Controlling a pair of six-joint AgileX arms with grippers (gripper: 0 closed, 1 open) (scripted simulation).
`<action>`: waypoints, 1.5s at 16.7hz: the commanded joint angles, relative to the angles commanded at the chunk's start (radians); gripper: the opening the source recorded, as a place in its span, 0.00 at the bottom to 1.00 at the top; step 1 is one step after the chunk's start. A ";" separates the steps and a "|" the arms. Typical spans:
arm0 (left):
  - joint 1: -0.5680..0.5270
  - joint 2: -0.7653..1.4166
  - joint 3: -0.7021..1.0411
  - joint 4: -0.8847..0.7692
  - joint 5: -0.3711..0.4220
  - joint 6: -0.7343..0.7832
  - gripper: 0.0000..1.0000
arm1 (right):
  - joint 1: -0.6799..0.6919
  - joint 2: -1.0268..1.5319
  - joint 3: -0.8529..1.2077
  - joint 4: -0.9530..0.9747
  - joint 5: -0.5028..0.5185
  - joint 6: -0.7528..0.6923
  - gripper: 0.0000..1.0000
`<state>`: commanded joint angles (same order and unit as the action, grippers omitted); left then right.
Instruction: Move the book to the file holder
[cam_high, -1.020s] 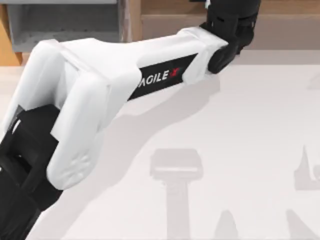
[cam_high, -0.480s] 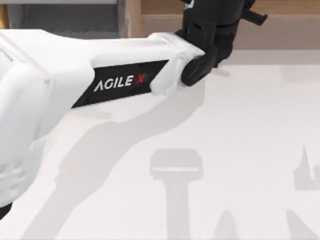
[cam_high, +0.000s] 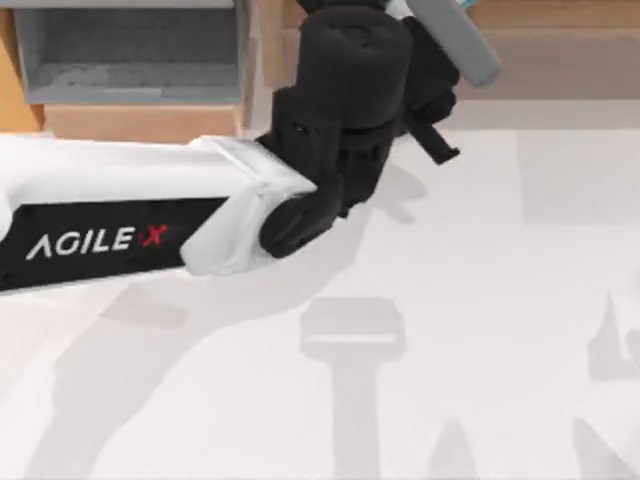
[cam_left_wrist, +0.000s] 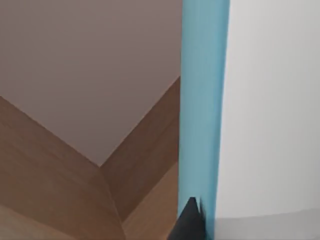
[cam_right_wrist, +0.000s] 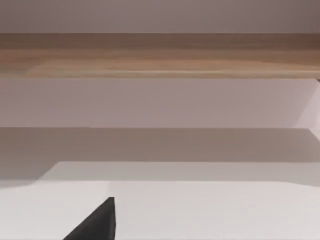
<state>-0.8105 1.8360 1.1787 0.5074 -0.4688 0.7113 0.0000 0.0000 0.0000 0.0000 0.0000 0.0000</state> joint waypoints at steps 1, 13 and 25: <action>0.008 -0.031 -0.060 0.006 0.020 0.051 0.00 | 0.000 0.000 0.000 0.000 0.000 0.000 1.00; 0.359 -0.260 -0.563 0.124 0.198 0.607 0.00 | 0.000 0.000 0.000 0.000 0.000 0.000 1.00; 0.577 -0.069 -0.436 0.243 0.290 0.816 0.00 | 0.000 0.000 0.000 0.000 0.000 0.000 1.00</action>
<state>-0.2334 1.7673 0.7428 0.7500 -0.1783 1.5269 0.0000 0.0000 0.0000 0.0000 0.0000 0.0000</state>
